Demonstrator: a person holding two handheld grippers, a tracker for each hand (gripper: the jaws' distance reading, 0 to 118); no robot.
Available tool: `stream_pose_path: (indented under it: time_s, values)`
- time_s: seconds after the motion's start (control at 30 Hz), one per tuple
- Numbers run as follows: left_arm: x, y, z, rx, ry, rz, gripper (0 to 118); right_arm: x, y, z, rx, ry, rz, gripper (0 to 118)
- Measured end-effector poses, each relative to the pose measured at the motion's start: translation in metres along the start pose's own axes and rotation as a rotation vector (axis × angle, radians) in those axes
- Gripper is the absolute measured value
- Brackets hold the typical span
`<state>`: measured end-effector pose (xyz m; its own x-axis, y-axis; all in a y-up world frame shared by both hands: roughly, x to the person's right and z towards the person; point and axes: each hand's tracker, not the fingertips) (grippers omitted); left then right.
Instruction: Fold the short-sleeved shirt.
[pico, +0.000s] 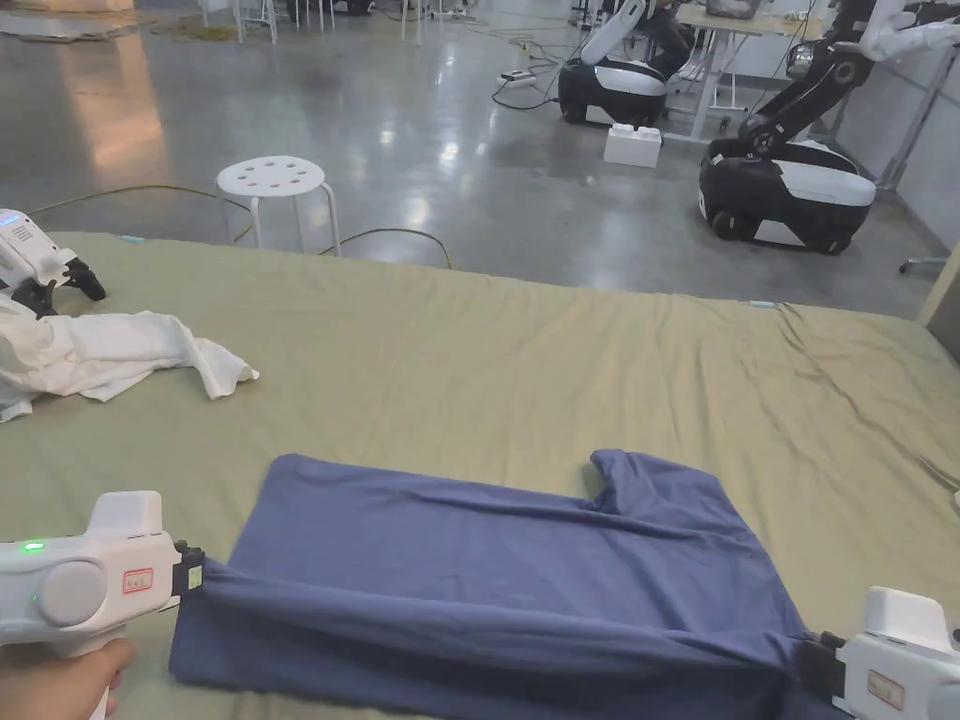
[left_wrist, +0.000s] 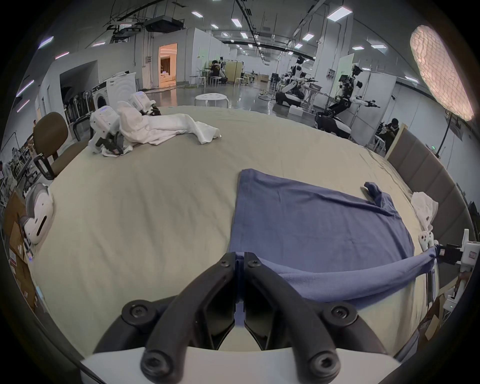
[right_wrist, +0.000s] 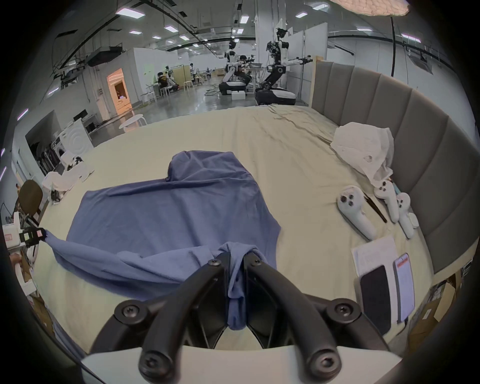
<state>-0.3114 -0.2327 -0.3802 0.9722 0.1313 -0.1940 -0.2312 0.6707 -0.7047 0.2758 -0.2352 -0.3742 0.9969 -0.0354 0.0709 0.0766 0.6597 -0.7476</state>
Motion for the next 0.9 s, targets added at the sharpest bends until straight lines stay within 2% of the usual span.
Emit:
stream_pose_path:
  time_s: [0.1,0.33,0.4,0.5,0.57,0.6,0.63,0.73,0.8,0.83,0.9]
  values:
    - [0.003,0.009,-0.026,-0.041,-0.003,0.031,1,0.003,0.012,-0.036,-0.042,0.007,-0.021,7]
    - [0.012,0.003,-0.081,-0.167,0.026,0.006,1,0.008,0.013,-0.095,-0.159,-0.008,-0.037,9]
    - [0.015,0.001,-0.086,-0.168,0.031,0.002,3,0.008,0.010,-0.103,-0.171,-0.020,-0.042,17]
    - [0.019,0.001,-0.081,-0.136,0.042,0.008,26,0.006,0.006,-0.099,-0.155,-0.053,-0.038,39]
    - [0.022,0.001,-0.069,-0.083,0.027,0.003,47,0.005,0.006,-0.086,-0.074,-0.046,-0.039,62]
    - [0.024,0.001,-0.063,-0.062,0.017,-0.002,56,0.004,0.006,-0.080,-0.037,-0.043,-0.032,68]
    - [0.027,0.005,-0.054,-0.028,0.005,-0.014,59,0.000,0.007,-0.070,0.012,-0.034,-0.016,68]
    - [0.040,0.006,-0.023,0.104,-0.029,-0.062,59,-0.016,0.009,-0.035,0.200,-0.015,0.010,68]
    - [0.050,0.005,-0.002,0.200,-0.038,-0.099,54,-0.027,0.008,-0.013,0.315,-0.003,0.024,68]
    - [0.056,0.002,0.011,0.258,-0.037,-0.120,49,-0.033,0.007,-0.002,0.375,-0.005,0.029,67]
    - [0.054,-0.001,0.019,0.363,-0.041,-0.159,34,-0.047,0.002,0.019,0.485,-0.022,0.038,56]
